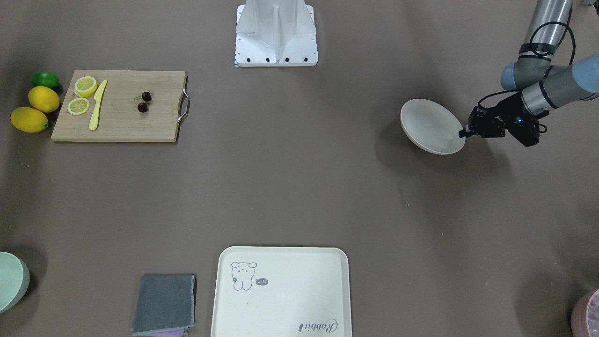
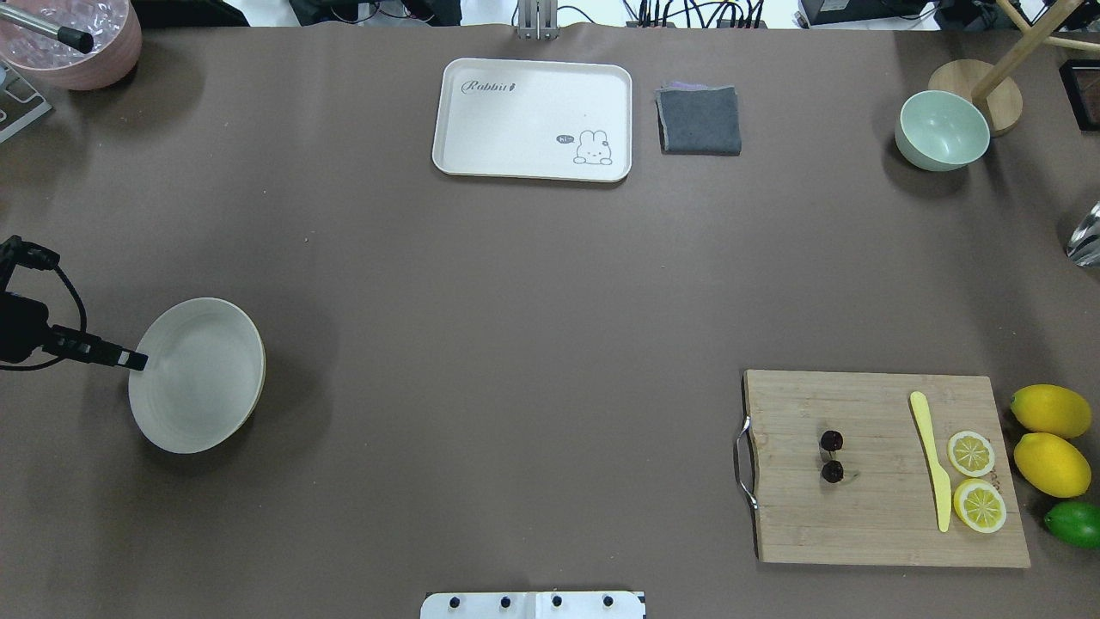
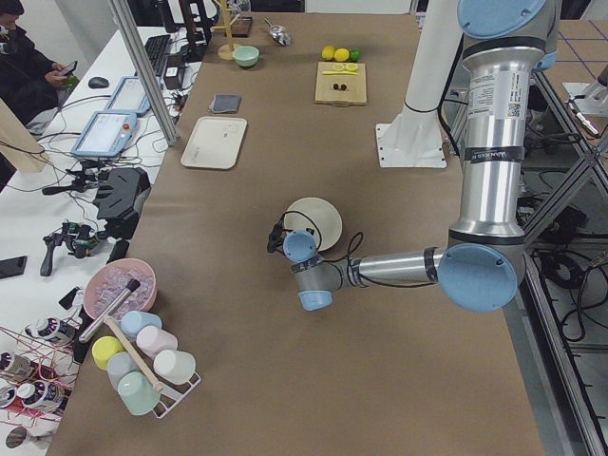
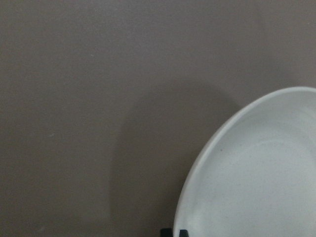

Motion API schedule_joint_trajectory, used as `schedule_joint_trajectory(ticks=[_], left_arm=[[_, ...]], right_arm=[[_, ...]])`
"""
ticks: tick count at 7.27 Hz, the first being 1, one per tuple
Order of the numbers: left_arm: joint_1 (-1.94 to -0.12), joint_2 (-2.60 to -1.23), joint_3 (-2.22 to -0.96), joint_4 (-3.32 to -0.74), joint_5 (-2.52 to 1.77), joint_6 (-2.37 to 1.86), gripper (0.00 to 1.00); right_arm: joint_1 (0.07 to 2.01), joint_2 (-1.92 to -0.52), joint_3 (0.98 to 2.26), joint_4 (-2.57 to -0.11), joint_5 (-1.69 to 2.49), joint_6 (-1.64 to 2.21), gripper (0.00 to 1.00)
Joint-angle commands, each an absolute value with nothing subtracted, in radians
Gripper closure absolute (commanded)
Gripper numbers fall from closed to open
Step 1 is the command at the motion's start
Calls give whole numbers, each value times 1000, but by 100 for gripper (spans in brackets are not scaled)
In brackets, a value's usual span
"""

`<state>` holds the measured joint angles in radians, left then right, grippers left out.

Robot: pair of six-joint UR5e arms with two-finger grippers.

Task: Place red cherry on plate
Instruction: 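Drag the white plate with the left gripper toward the table center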

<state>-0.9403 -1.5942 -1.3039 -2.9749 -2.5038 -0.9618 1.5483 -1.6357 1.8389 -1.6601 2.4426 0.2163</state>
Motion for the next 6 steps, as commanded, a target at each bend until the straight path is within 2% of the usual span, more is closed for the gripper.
schedule_joint_trajectory(ticks=[1,3,6], left_arm=[[-991,-1705,-1322,-2909,-2612,-1122,100],[-983,-1834,-1350,-2811,-2615,-1271,100],[-913,-2013,-1393,-2525,-2507,-1282,100]], right_arm=[[1552,-1637,1839,-1660,2442,216,0],[1551,-1629,1835,-1661,2442,216,0],[1551,-1625,1829,-1661,2436,218,0]])
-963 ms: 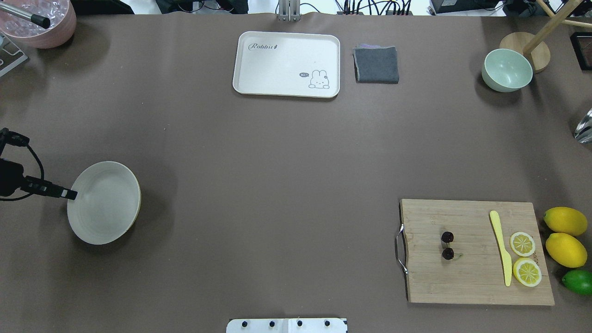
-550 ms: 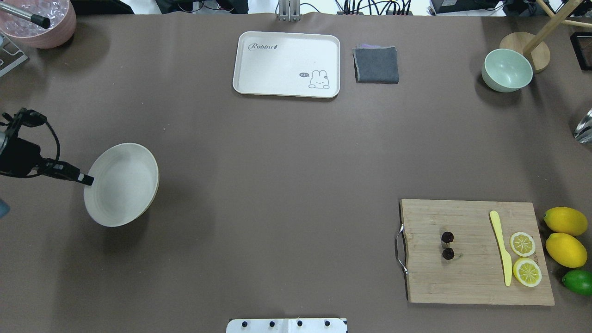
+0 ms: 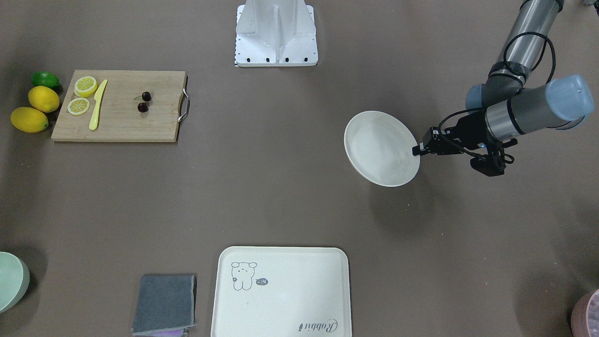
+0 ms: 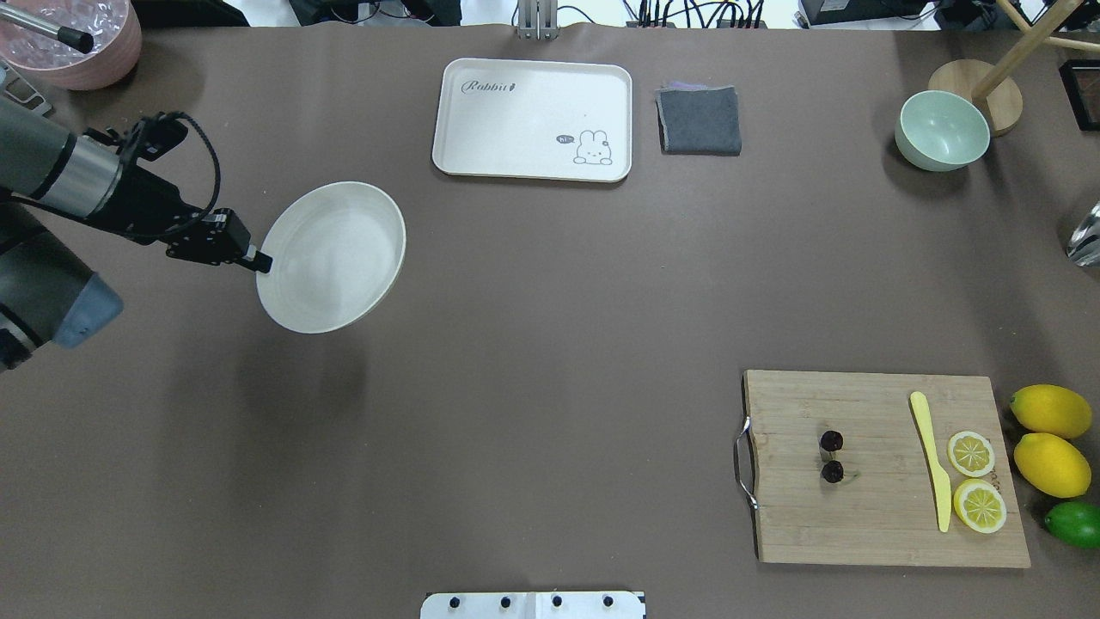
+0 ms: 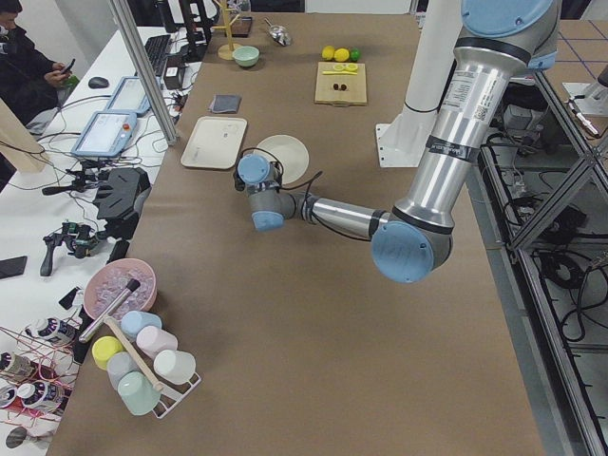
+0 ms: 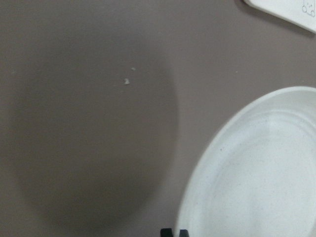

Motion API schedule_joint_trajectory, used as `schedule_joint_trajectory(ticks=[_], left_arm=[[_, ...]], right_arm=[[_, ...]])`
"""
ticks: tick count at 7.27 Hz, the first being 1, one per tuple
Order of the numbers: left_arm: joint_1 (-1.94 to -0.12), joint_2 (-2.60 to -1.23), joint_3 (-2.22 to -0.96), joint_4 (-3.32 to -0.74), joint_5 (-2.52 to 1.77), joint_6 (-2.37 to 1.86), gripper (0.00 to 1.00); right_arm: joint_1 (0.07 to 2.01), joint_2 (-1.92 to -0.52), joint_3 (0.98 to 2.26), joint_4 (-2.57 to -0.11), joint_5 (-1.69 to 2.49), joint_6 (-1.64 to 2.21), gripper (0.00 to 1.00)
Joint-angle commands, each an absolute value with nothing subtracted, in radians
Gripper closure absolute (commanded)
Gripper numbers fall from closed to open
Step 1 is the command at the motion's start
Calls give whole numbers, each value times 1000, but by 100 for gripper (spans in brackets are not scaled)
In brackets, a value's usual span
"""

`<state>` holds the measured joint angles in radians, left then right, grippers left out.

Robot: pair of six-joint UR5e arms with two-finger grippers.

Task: Place red cherry on plate
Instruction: 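Drag the white plate with the left gripper toward the table center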

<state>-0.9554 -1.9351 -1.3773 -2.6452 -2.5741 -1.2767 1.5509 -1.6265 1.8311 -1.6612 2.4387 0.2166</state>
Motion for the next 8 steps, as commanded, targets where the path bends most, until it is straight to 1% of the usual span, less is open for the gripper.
schedule_joint_trajectory(ticks=[1,2,3,6,8], left_arm=[[-832,-2072,-1405,-2431,-2417,-1279,100],[-778,-2129,-1411,-2355,-2355,-1282,100],[-740,-2152,-1423,-2315,-2302,-1282,100],[-654,-2172,-1428,-2287,-2199,-1282,100],[-635,-2163,-1436,-2287,-2165,-1281,100]], right_arm=[[1549,-1621,1825,-1661,2436,218,0],[1549,-1620,1818,-1661,2434,219,0],[1549,-1620,1818,-1661,2433,221,0],[1555,-1628,1819,-1661,2434,222,0],[1555,-1629,1819,-1661,2433,222,0]])
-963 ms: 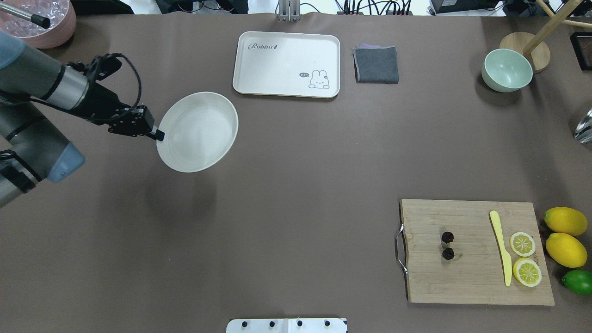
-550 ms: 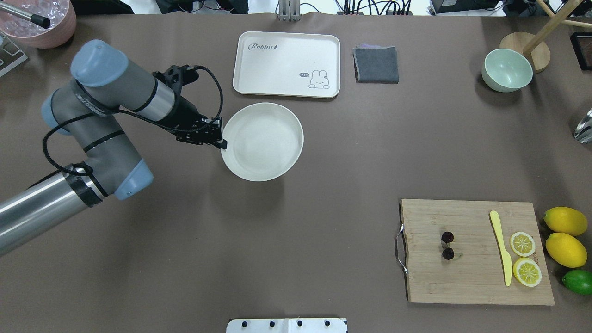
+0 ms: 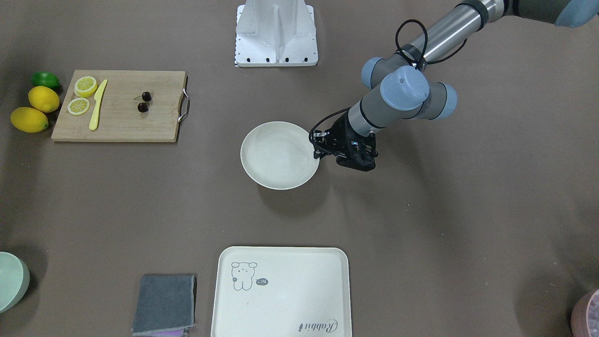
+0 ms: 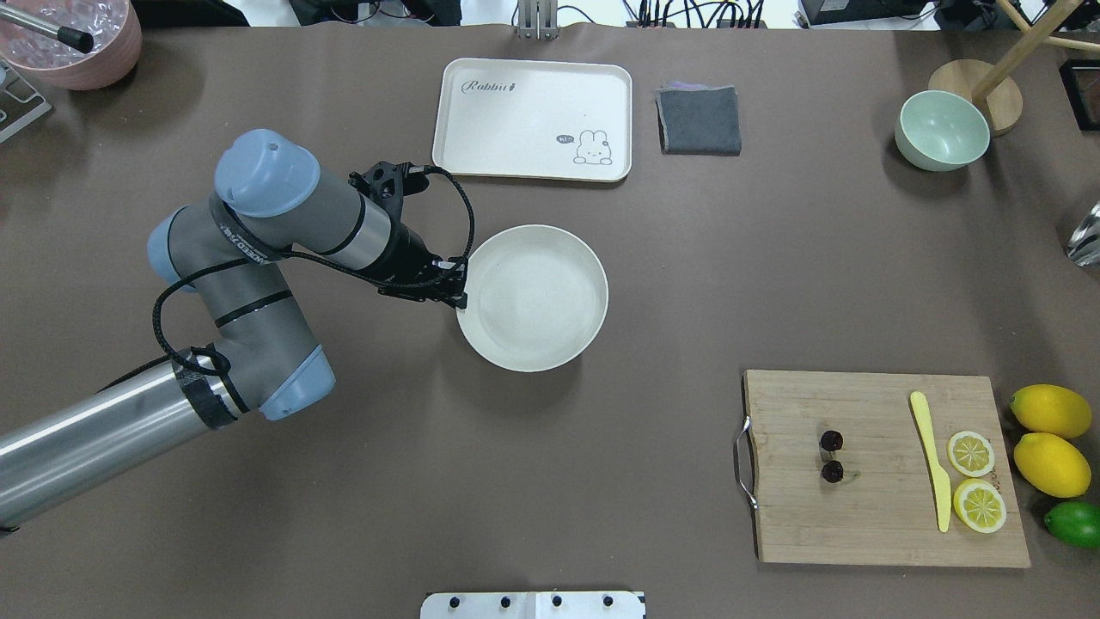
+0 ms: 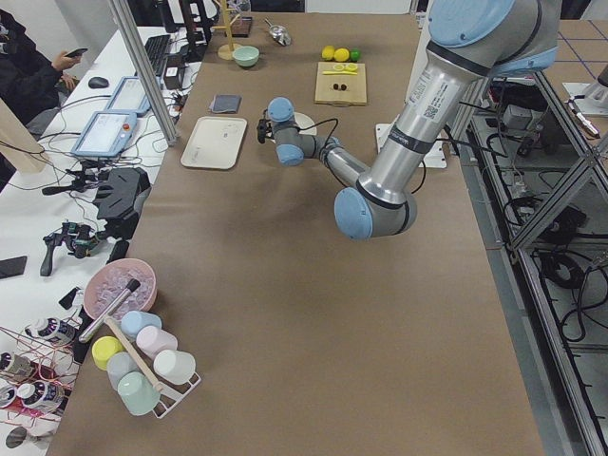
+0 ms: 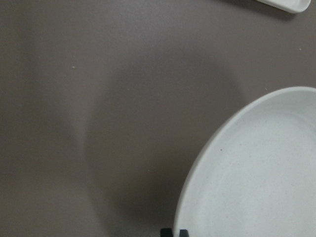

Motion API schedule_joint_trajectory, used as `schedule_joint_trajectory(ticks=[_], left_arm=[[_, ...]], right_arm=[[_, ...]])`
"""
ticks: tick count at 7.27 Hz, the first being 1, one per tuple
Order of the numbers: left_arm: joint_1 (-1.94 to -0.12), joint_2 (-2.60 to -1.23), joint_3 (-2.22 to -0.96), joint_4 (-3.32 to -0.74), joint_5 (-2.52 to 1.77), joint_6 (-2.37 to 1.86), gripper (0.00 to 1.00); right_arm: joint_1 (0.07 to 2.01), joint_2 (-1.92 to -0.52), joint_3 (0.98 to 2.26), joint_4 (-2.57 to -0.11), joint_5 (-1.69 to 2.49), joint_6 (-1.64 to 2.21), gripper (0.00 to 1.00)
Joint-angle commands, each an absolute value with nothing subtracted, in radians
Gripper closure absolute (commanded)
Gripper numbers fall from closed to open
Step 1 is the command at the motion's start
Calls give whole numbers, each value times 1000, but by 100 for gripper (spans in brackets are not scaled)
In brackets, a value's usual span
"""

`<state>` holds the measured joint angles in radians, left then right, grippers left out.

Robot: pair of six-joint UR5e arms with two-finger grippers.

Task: Place red cherry on plate
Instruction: 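Drag the white plate with the left gripper toward the table center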

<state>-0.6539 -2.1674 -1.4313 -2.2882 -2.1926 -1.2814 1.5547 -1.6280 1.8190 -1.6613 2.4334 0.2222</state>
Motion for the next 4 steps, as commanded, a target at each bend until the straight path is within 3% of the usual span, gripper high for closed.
schedule_joint_trajectory(ticks=[1,4], left_arm=[[-599,-2161,-1437,-2287,-2110,-1278,100],[-594,-2155,-1443,-2289,-2102,-1275,100]], right_arm=[[1562,-1634,1821,-1661,2433,222,0],[1569,-1637,1821,-1661,2431,222,0]])
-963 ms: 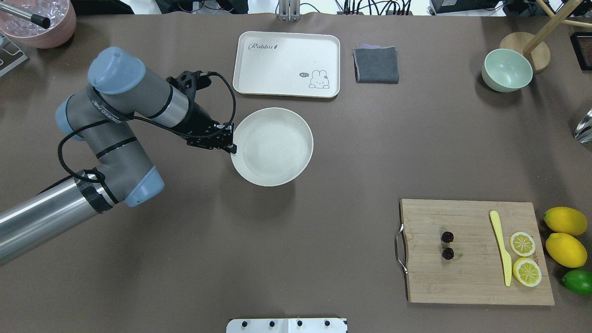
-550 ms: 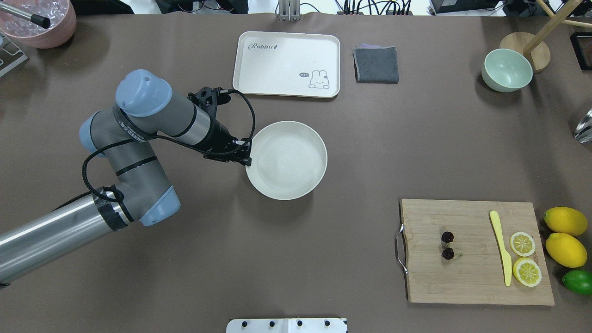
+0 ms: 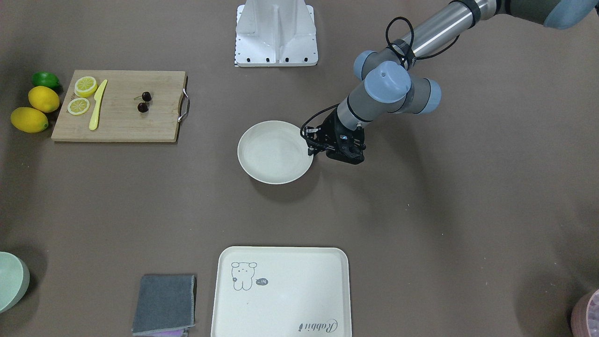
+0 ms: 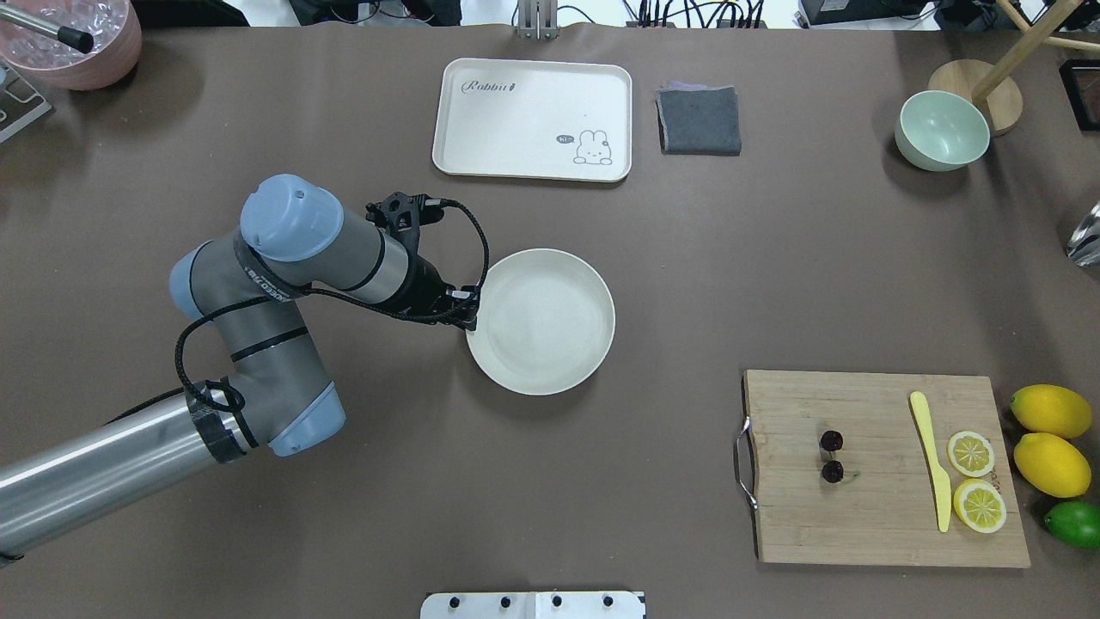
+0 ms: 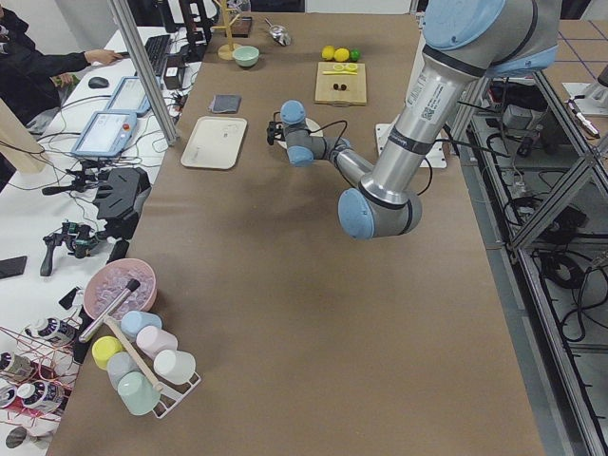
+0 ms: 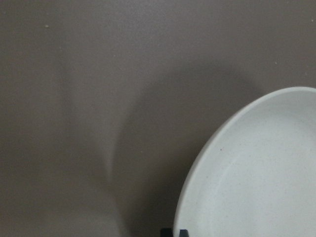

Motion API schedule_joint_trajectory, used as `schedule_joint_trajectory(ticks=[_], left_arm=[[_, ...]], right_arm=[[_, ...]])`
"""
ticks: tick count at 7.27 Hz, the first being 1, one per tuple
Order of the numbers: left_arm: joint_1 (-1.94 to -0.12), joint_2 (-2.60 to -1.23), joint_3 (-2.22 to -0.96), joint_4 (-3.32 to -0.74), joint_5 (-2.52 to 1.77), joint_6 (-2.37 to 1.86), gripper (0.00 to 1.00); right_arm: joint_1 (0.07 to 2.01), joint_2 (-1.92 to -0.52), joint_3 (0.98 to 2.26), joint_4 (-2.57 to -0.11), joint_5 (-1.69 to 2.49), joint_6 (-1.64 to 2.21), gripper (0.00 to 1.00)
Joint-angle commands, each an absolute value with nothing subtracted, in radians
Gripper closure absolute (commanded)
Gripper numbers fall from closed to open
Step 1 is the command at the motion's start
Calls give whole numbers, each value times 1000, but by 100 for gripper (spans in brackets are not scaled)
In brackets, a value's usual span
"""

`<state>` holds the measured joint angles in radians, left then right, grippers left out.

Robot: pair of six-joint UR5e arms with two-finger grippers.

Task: Place red cherry on plate
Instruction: 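Drag the white plate with the left gripper toward the table center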

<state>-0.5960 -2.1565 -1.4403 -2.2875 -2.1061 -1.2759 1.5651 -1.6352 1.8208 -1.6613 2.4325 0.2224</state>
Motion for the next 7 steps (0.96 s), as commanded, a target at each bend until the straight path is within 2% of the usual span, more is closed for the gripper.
schedule_joint_trajectory(ticks=[1,2,3,5,7], left_arm=[[-592,-2137,-1445,-2292,-2102,-1270,66],[-594,-2120,-1450,-2298,-2102,-1256,22],[-594,-2112,-1475,-2296,-2091,-1256,3],[-618,-2036,-1579,-2287,-2135,-1255,3],[-775,-1950,-1667,-2293,-2320,-1229,3]], right_arm=[[1578,-1637,1821,-1661,2430,222,0],[1578,-1637,1821,-1661,2431,222,0],[1582,-1637,1821,-1661,2431,222,0],[1583,-1635,1825,-1663,2431,224,0],[1585,-1608,1825,-1713,2442,224,0]])
